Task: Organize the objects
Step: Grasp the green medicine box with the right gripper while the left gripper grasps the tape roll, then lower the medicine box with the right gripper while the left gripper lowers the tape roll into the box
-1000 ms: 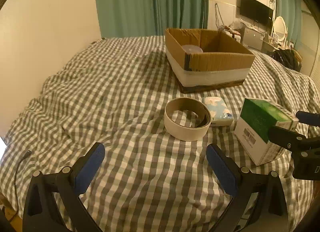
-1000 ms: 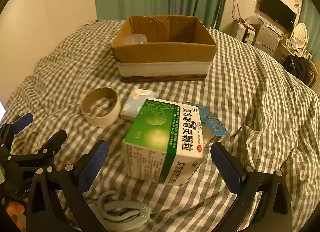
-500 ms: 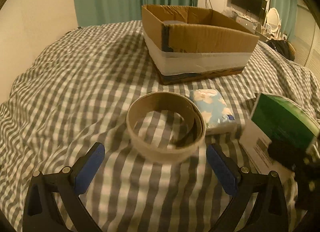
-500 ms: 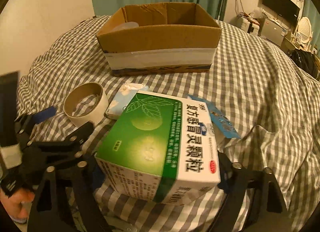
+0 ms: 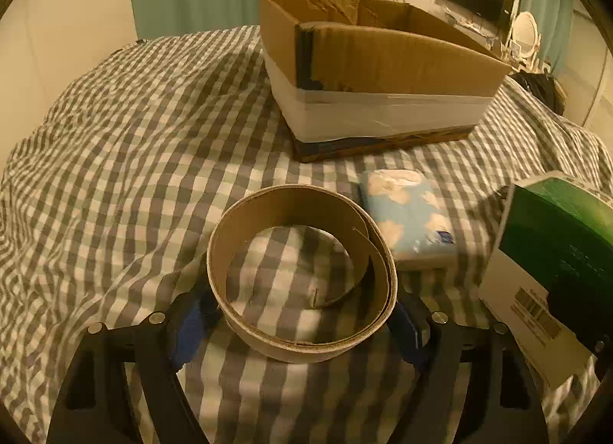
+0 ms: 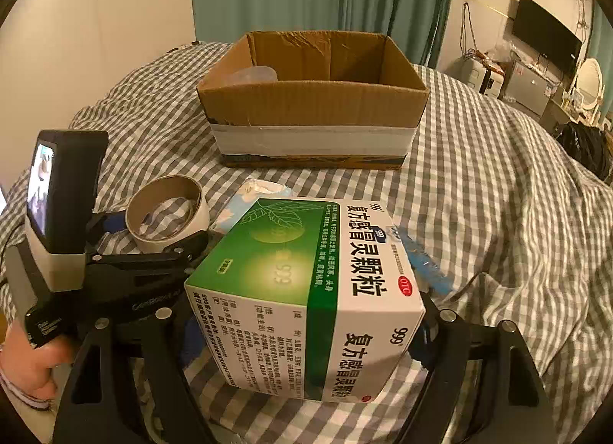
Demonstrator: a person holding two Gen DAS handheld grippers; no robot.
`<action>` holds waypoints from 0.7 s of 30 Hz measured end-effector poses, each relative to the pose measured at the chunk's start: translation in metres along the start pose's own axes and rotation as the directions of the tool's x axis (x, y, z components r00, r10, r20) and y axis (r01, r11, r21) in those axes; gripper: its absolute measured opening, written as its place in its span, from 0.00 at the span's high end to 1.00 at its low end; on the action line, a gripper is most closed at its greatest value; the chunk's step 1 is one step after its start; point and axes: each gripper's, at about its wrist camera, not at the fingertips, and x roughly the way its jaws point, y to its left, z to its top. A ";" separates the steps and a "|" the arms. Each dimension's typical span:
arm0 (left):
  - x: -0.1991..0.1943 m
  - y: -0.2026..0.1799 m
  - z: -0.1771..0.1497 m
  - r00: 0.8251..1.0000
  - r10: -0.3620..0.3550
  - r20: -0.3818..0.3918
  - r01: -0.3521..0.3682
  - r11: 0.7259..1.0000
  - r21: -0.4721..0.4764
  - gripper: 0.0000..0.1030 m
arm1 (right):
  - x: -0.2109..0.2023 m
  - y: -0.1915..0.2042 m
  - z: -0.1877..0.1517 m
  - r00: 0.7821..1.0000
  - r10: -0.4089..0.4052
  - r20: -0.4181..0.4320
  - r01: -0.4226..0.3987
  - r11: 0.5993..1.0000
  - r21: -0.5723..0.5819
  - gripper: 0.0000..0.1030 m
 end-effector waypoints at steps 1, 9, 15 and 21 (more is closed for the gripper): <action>-0.007 -0.001 0.000 1.000 0.001 0.005 -0.001 1.000 0.001 0.20 | -0.004 0.001 0.001 1.000 -0.003 0.008 0.003 1.000 -0.006 0.22; -0.084 0.003 0.003 0.994 -0.011 0.109 0.016 0.999 -0.047 0.20 | -0.064 -0.002 0.007 0.993 0.006 0.118 -0.005 1.000 -0.011 0.22; -0.144 -0.005 0.023 0.981 -0.001 0.194 0.013 0.998 -0.057 0.20 | -0.112 -0.010 0.014 0.979 0.012 0.203 -0.009 1.000 -0.015 0.22; -0.185 -0.016 0.048 0.965 0.000 0.261 0.011 0.999 -0.042 0.20 | -0.158 -0.022 0.033 0.953 -0.025 0.301 0.041 0.998 -0.047 0.22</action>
